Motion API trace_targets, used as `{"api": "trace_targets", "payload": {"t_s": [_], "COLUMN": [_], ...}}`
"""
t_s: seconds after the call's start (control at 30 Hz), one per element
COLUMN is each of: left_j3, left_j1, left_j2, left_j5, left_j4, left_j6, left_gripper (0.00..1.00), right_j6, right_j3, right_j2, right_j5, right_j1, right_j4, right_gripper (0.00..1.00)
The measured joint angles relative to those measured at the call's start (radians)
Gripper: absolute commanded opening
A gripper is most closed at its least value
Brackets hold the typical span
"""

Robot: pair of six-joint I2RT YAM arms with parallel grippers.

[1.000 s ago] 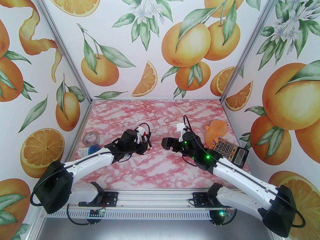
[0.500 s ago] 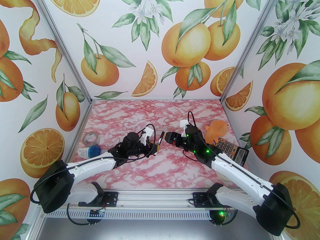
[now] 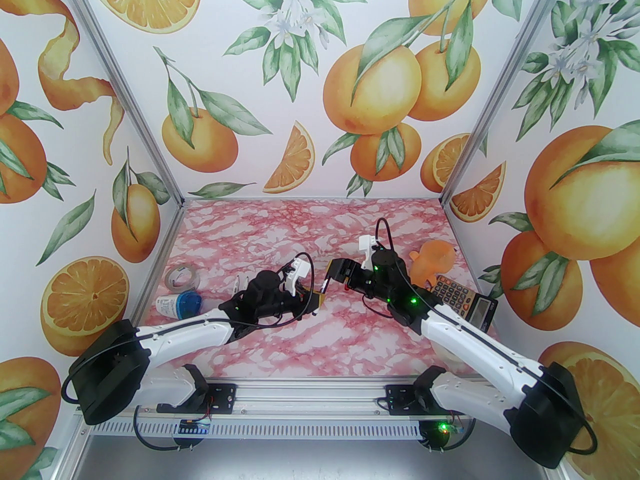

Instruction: Open the pen caps

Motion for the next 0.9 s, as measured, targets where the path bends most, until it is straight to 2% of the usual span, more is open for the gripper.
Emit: {"api": "trace_targets", "payload": {"t_s": [0.9], "left_j3": [0.031], "left_j1": [-0.035], "left_j2": [0.012], "left_j5": [0.009], "left_j4": [-0.002], "left_j6": [0.008], "left_gripper": [0.1], "right_j6": [0.011], "right_j3": [-0.008], "right_j2": [0.045], "right_j5": [-0.03], "right_j1": [0.0], "right_j4": [0.029], "right_gripper": [0.36]}}
